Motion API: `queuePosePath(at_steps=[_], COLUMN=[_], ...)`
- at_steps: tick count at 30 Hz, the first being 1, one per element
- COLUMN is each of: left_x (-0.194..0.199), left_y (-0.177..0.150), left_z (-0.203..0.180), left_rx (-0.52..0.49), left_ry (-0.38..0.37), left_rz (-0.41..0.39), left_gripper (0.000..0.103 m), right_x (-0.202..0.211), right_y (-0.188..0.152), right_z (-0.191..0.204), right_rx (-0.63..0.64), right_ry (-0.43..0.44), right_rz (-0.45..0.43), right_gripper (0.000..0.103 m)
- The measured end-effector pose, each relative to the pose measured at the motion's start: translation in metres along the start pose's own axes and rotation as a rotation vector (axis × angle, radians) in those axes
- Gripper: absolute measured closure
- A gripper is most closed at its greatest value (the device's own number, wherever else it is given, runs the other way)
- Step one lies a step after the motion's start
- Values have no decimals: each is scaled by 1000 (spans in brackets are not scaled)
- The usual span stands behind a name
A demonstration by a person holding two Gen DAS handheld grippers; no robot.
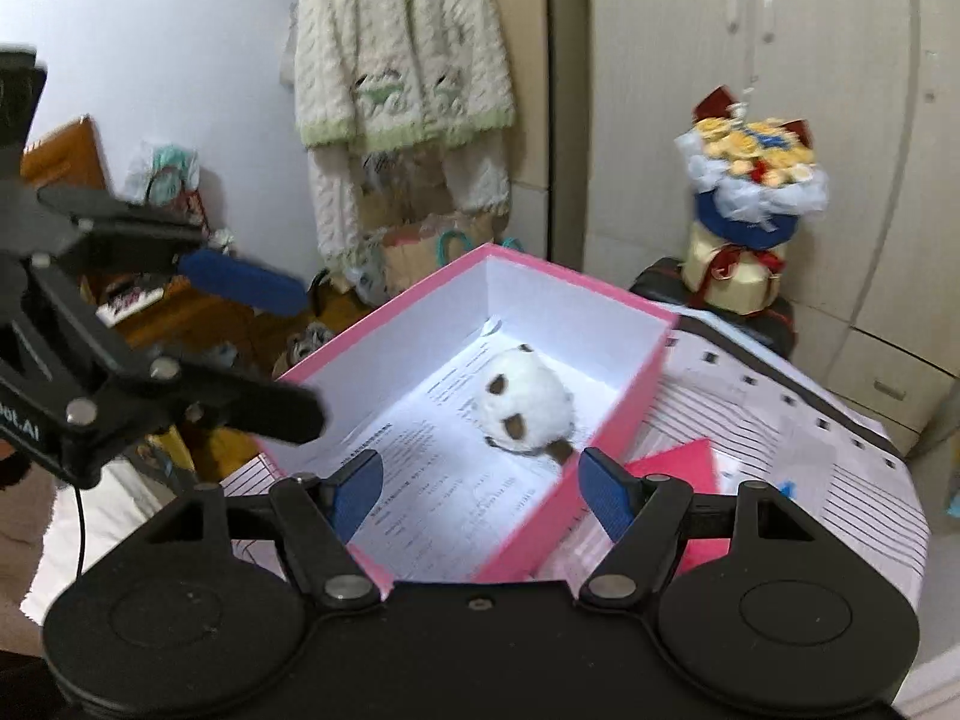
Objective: Organize soft objects
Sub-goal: 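Withdraw the left tool and move the right tool to the purple plush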
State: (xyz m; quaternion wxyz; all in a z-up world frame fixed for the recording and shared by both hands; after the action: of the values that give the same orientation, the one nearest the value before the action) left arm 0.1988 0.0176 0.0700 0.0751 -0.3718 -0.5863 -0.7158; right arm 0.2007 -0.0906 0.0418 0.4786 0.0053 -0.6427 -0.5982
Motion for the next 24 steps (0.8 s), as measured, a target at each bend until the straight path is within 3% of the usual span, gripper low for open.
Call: queuePosePath(at_steps=[11,19,24], left_x=[-1,-37,-67], left_y=[-40,-69,-80], left_z=[-90,-144,-162], left_rx=[-204,-329,-350], left_ry=[-91,-77,-42], left_rz=[6,49,52], left_gripper=[27,27,27], right_x=[79,91,80], right_y=[-55,-88,-112], right_z=[-36,-73,-100], right_rx=[-103,-172,-224], right_ry=[-76,-100,-71], right_rz=[-123,-174,-181], right_gripper=[26,25,25])
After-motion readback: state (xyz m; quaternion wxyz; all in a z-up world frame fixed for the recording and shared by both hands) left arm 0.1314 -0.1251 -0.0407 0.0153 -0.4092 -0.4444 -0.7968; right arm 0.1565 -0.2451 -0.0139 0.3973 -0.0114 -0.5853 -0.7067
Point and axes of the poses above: each gripper's, at about its wrist camera, not at the fingertips, and x roughly against the way its jaws point, z to its left, y to its top, the point moved 5 cm from there along -x, roughly the way its jaws point, and after that the axes turned 9 degrees about y, right-handed, at the moved point
